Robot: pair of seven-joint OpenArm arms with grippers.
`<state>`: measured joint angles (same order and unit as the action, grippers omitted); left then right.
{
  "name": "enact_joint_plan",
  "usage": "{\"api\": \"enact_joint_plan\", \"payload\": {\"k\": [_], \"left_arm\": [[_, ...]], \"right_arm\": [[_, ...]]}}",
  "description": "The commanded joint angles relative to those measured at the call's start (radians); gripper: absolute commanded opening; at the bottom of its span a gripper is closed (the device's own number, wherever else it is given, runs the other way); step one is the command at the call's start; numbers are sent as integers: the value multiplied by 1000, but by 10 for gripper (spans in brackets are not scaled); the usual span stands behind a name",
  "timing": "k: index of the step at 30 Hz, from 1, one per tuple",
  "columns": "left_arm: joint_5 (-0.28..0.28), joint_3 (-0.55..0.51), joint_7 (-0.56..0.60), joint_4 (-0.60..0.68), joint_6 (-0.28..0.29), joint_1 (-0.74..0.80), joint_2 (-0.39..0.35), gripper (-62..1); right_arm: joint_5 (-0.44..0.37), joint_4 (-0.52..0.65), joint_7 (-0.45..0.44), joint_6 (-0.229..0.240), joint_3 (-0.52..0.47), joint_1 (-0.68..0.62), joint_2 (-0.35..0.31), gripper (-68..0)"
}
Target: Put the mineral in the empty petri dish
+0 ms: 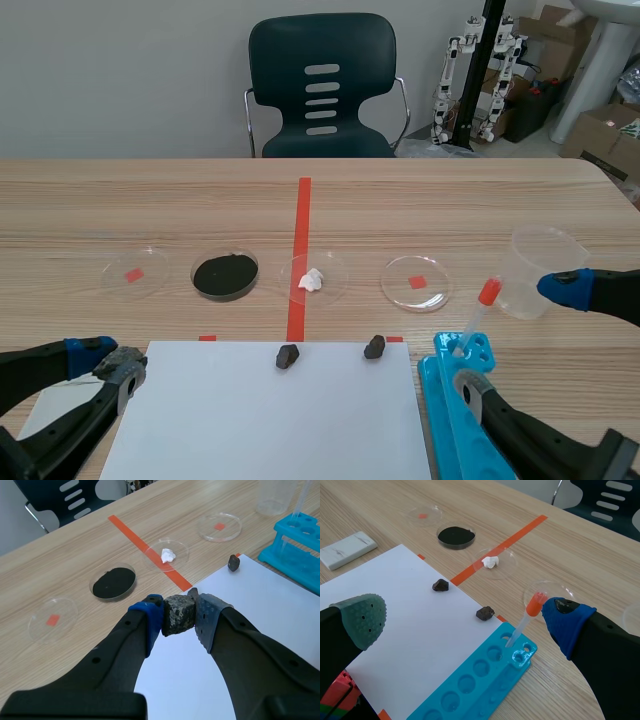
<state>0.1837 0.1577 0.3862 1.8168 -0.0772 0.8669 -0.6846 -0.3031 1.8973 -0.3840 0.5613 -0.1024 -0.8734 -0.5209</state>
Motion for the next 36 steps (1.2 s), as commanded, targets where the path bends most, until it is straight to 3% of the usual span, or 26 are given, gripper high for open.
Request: {"api": "enact_joint_plan", "payload": {"k": [1,32,36], "left_arm": [[6,5,14,23,-6,0,3,-509],[12,5,10,23,-6,-3,3,-509],[37,5,-116,22,-6,-53,39,-509]], "right_arm": [[-14,15,-15,0,1,9,0,4],[-14,15,-15,0,1,9,0,4],[-14,15,-15,0,1,9,0,4]]}}
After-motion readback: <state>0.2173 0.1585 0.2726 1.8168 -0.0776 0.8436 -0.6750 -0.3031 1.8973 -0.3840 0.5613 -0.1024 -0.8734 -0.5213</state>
